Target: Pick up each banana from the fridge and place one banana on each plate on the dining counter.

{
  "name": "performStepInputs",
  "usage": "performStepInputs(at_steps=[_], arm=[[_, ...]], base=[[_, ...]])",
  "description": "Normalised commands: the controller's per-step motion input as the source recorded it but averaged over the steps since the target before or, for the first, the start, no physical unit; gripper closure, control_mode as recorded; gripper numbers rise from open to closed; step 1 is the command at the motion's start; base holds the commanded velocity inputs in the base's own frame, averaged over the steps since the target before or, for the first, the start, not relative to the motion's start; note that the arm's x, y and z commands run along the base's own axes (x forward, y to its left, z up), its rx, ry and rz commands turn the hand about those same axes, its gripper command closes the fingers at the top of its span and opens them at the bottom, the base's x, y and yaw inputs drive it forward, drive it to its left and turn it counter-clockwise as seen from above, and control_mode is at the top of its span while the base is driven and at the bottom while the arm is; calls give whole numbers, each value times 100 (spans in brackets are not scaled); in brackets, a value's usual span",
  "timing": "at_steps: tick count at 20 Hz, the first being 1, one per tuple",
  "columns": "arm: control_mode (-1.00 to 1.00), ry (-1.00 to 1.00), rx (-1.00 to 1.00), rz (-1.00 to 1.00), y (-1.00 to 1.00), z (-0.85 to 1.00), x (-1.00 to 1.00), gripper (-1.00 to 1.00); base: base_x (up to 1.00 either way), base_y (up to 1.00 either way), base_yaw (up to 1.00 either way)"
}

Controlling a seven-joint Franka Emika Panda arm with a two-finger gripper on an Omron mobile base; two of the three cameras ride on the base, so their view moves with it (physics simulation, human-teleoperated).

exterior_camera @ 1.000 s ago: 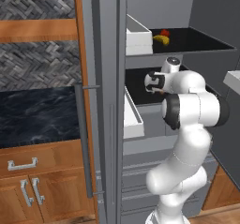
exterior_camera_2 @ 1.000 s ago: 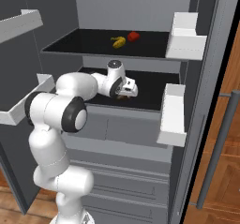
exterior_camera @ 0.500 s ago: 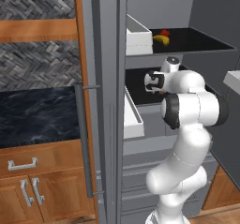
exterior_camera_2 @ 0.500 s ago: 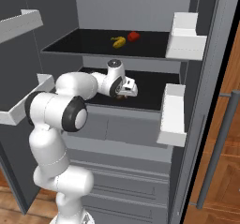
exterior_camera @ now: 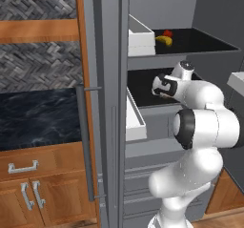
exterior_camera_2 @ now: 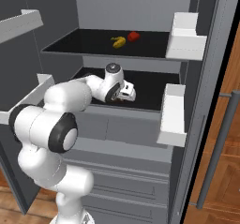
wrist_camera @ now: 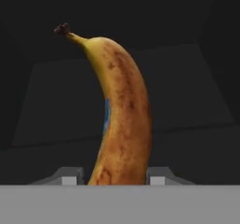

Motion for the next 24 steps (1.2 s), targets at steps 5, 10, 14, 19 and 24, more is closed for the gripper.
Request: performStepInputs(at_steps=[5,10,14,19,24], arm=[[-100,-23,6,-6,-3,16,-99,100],[-100,-13,1,-13,0,55,-89,100],[-100,0,0,-16,0,87,-60,100],[-100,5,0,-16,0,92,-52,100],[-100,14,5,-12,-1,81,-47,100]], base=[[0,0,0],[0,0,0],[0,0,0],[0,0,0],[0,0,0]])
